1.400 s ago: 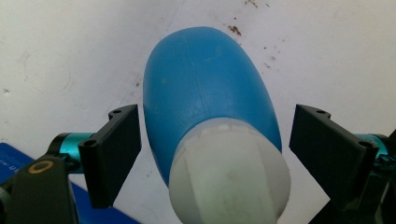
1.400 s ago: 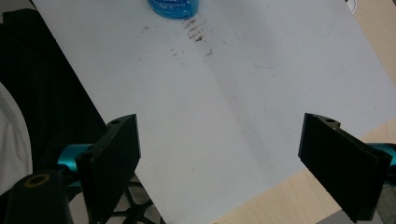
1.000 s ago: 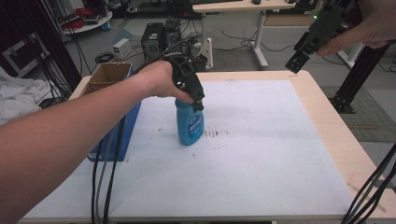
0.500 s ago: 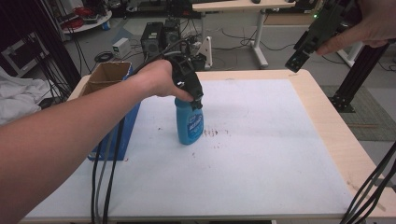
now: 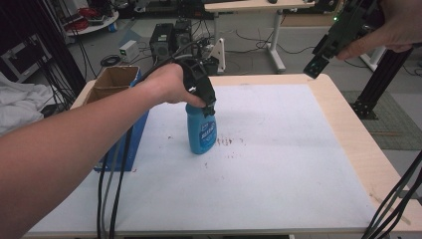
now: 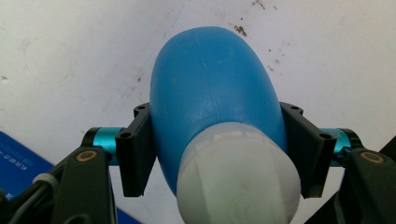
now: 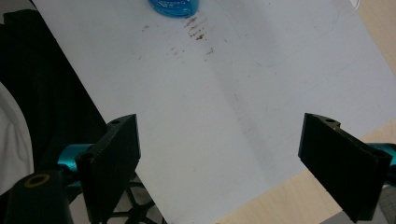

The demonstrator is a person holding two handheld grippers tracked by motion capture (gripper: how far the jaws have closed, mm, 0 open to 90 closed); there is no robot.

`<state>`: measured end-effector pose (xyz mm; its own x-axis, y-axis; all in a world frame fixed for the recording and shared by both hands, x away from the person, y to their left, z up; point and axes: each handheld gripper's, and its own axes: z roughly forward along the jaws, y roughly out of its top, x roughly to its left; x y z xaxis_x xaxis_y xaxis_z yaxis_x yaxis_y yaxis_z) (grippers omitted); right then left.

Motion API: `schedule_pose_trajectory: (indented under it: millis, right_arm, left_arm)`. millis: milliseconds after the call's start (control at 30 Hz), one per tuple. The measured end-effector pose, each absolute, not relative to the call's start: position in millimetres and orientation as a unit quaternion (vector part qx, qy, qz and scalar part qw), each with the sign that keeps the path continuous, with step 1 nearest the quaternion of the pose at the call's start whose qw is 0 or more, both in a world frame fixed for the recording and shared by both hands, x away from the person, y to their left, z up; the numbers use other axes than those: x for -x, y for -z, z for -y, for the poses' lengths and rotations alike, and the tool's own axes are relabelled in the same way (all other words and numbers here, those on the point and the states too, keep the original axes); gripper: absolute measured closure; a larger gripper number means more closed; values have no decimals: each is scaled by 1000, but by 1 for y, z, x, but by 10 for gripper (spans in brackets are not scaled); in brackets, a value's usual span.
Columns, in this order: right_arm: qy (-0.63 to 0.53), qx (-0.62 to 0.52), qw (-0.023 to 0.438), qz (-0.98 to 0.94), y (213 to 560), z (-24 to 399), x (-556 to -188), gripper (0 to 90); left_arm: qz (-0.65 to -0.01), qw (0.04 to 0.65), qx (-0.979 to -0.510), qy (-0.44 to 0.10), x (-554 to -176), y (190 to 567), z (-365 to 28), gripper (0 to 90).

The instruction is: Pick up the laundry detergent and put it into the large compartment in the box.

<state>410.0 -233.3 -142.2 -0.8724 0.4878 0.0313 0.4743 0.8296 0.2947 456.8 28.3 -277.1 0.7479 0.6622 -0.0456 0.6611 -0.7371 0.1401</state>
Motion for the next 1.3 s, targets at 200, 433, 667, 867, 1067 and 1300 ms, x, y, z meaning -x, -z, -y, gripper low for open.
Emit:
schedule_pose_trajectory:
  millis: [200,433,667,867,1067,1300]
  right_arm:
    - [-150,-251,23,-956,142,235,-410,121]
    - [-150,-253,24,-956,142,236,-410,121]
    - [-150,-254,24,-955,142,236,-412,120]
    - [-149,-253,23,-956,141,235,-413,121]
    - [-148,-250,22,-957,142,231,-415,120]
    - [-144,-248,21,-958,143,229,-418,121]
  left_arm:
    - [-350,74,-934,-6,-456,276,-29,353]
    - [-340,73,-938,-7,-456,276,-31,358]
    - [-339,76,-938,-8,-455,265,-38,360]
    - [-341,81,-937,-15,-453,248,-48,360]
    - [-336,80,-938,-23,-452,228,-59,361]
    - [-343,92,-934,-22,-452,204,-72,362]
